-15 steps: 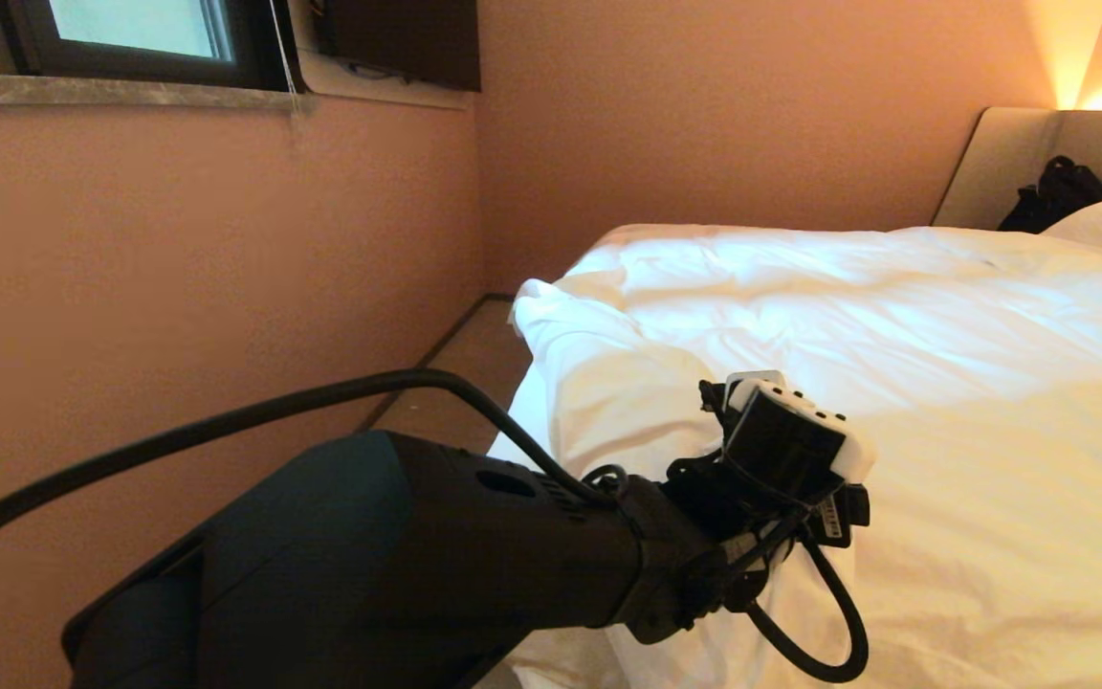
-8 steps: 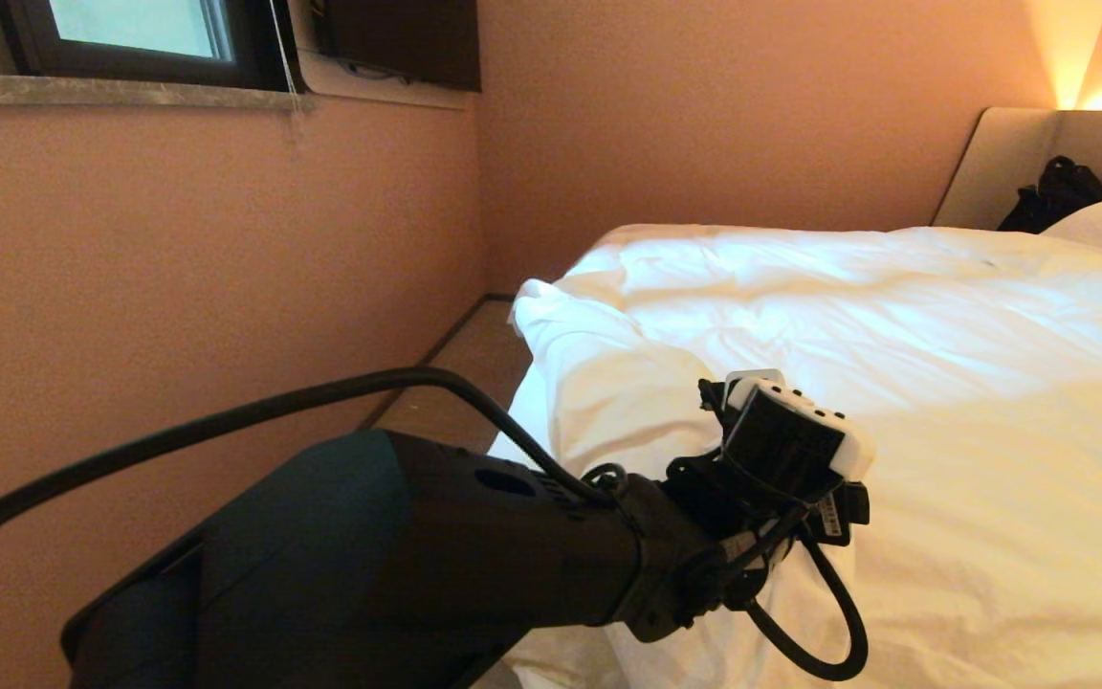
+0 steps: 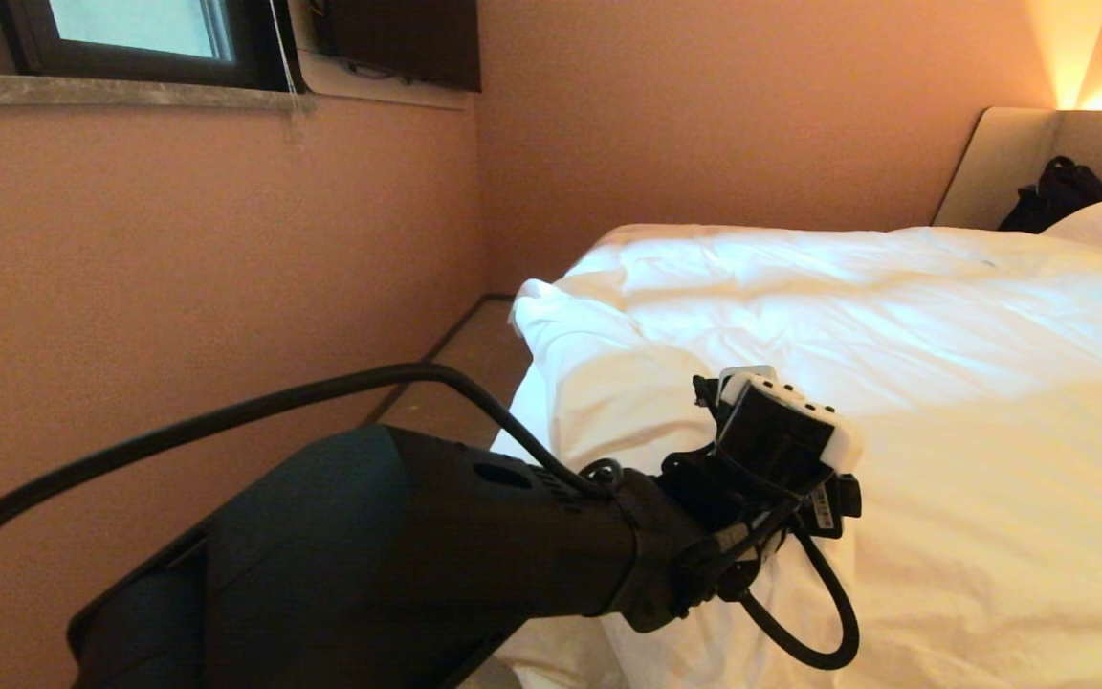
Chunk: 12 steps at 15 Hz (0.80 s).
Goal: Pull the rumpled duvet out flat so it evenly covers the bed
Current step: Flatten the corners of the folded blanket
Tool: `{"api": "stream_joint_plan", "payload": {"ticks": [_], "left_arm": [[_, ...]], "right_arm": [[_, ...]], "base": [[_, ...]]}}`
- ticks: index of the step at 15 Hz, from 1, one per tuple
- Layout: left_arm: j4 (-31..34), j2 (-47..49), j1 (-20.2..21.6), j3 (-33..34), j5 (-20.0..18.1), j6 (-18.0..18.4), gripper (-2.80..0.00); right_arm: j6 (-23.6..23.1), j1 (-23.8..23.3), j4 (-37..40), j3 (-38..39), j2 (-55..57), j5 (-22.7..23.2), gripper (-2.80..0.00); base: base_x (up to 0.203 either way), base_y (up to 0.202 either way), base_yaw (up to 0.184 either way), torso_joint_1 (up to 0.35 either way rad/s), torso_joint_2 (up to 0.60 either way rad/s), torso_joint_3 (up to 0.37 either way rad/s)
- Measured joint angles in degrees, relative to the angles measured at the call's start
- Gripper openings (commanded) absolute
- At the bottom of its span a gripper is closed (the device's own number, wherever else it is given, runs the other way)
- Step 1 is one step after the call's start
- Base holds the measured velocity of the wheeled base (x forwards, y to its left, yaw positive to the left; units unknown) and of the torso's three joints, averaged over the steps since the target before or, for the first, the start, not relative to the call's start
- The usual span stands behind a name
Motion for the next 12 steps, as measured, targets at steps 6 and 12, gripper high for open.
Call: {"api": "stream_joint_plan", "payload": {"ticks": [6, 12], "left_arm": [[0.10, 1.32, 0.86, -1.13, -0.11, 0.04, 0.00], [0.60, 3.15, 2.40, -2.93, -0.23, 0.06, 0.00]], "right_arm": [[0.02, 0.00, -0.02, 0.00, 0.00, 0.02, -2.80], [0.00, 0.00, -0.02, 0.00, 0.00, 0.01, -2.80]], "base": [[0.000, 0.000, 0.000, 0.000, 0.00, 0.000], [0.000, 0.000, 0.000, 0.000, 0.00, 0.000]]}}
